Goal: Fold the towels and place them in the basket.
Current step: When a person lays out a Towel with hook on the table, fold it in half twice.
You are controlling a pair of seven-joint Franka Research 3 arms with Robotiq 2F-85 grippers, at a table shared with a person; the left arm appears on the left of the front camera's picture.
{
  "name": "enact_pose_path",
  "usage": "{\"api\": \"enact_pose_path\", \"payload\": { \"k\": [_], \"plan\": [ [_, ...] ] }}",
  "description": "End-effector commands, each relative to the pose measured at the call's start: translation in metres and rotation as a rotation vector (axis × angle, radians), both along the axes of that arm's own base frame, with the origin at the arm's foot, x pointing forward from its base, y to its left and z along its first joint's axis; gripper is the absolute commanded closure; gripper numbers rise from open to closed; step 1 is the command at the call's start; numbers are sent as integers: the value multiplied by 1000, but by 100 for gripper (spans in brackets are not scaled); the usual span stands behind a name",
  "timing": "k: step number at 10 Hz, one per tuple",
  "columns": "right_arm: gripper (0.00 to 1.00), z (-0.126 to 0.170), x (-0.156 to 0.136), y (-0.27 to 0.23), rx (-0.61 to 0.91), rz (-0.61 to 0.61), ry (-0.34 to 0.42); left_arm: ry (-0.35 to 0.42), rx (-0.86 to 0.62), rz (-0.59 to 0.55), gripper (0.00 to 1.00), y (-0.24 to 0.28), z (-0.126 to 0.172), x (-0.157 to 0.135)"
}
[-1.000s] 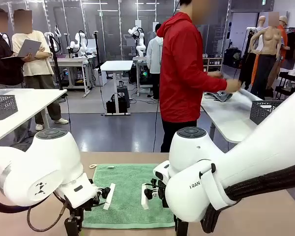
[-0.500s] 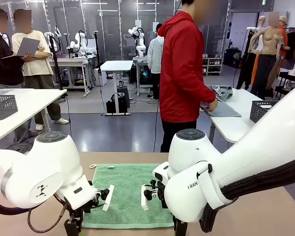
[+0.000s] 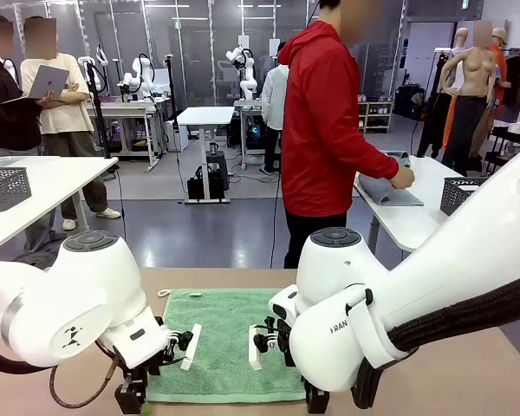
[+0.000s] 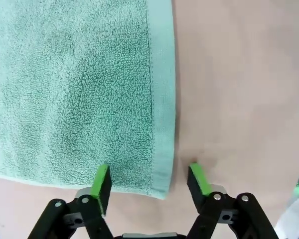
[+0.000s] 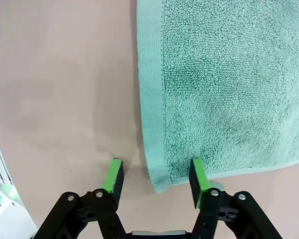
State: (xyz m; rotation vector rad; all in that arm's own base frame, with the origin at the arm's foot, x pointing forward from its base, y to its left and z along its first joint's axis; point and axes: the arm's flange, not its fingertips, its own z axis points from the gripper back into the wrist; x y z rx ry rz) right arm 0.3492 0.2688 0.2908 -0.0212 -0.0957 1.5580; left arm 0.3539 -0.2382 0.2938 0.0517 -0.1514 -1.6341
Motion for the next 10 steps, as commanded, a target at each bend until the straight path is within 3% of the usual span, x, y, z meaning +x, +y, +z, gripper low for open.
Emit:
{"api": "enact_pose_path", "payload": {
  "k": [1, 2, 3, 4, 5, 6, 7, 8, 9, 10],
  "plan": [
    [40, -3, 6, 0, -5, 14, -18, -25, 9, 9, 28, 0, -4, 0],
    [40, -3, 6, 0, -1, 16, -23, -26, 16, 10, 28, 0, -4, 0],
    [40, -3, 6, -1, -1, 16, -29, -31, 27, 7, 43, 0, -4, 0],
    [60, -2, 6, -1, 2, 14, -27, -32, 33, 7, 47, -1, -3, 0],
    [60, -1, 6, -1, 3, 13, -23, -32, 33, 6, 63, -1, -3, 1],
    [79, 0, 6, 0, 2, 13, -18, -32, 36, 4, 67, -1, -2, 1],
    [64, 0, 6, 1, 1, 14, -16, -30, 37, 2, 83, -2, -2, 1],
    [99, 1, 5, 1, 1, 16, -19, -27, 38, 0, 87, -3, 0, 1],
    [84, 2, 5, 2, 0, 18, -21, -25, 36, -4, 100, -3, 1, 2],
    [100, 3, 4, 2, -2, 19, -22, -19, 35, -7, 100, -4, 2, 2]
  ]
}}
